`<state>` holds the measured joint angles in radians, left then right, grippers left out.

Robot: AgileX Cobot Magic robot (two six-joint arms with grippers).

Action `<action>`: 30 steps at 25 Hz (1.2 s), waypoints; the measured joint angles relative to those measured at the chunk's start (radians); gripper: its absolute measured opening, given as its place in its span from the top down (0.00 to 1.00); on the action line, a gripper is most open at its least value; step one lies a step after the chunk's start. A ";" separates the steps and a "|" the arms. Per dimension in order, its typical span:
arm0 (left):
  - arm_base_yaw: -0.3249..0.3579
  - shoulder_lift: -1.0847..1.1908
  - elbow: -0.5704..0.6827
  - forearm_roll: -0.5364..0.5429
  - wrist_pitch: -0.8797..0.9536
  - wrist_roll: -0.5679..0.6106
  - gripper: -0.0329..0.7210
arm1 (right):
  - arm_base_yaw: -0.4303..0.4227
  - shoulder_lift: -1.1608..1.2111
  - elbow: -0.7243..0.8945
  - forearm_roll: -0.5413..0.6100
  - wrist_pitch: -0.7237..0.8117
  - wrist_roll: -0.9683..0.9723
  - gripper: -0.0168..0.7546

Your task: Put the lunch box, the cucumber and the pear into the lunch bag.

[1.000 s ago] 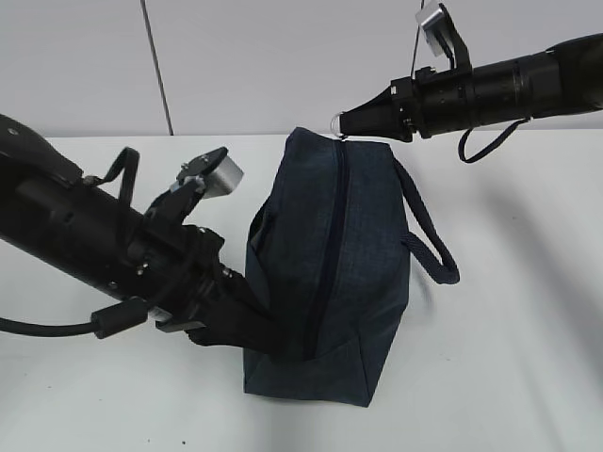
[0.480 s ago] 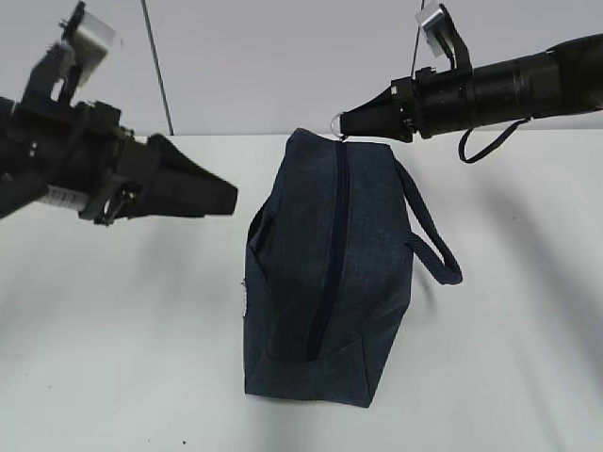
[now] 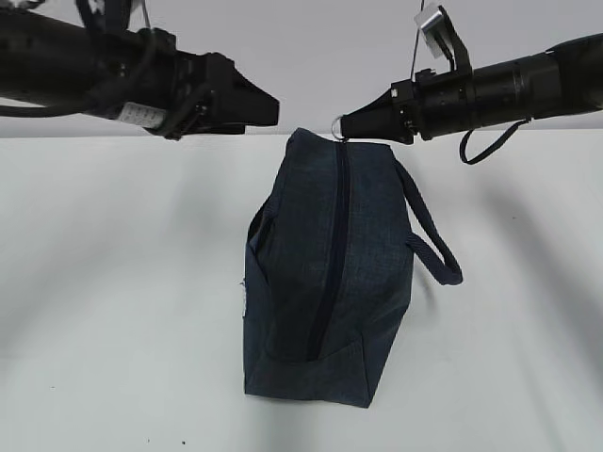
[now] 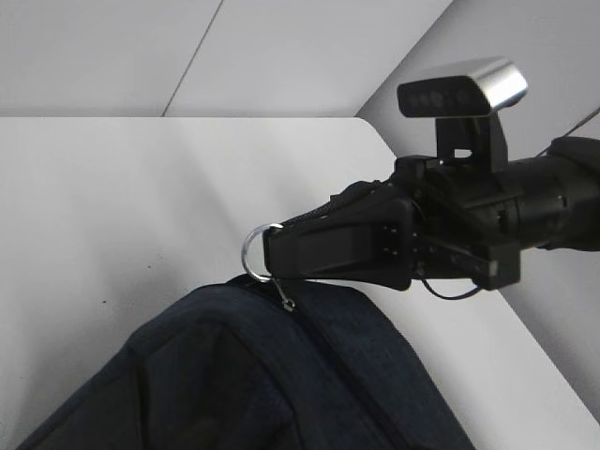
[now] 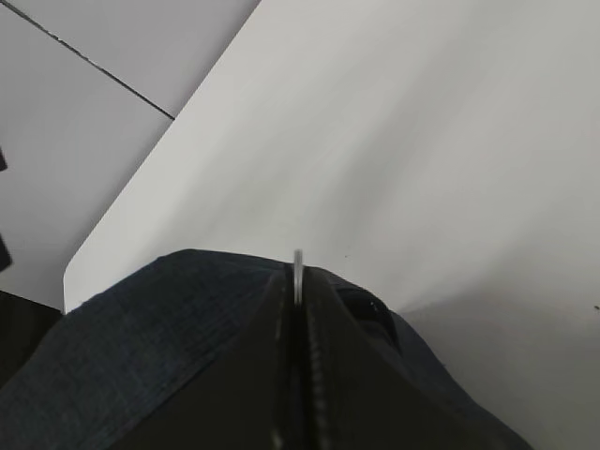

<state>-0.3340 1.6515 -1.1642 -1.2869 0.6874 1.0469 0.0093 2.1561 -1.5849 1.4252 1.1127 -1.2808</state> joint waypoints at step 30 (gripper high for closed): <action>-0.065 0.209 -0.168 0.116 0.029 -0.001 0.92 | -0.002 0.000 0.000 -0.017 -0.059 0.002 0.97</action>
<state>-0.3994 1.8605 -1.3324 -1.1713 0.7168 1.0461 0.0074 2.1561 -1.5849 1.4087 1.0542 -1.2792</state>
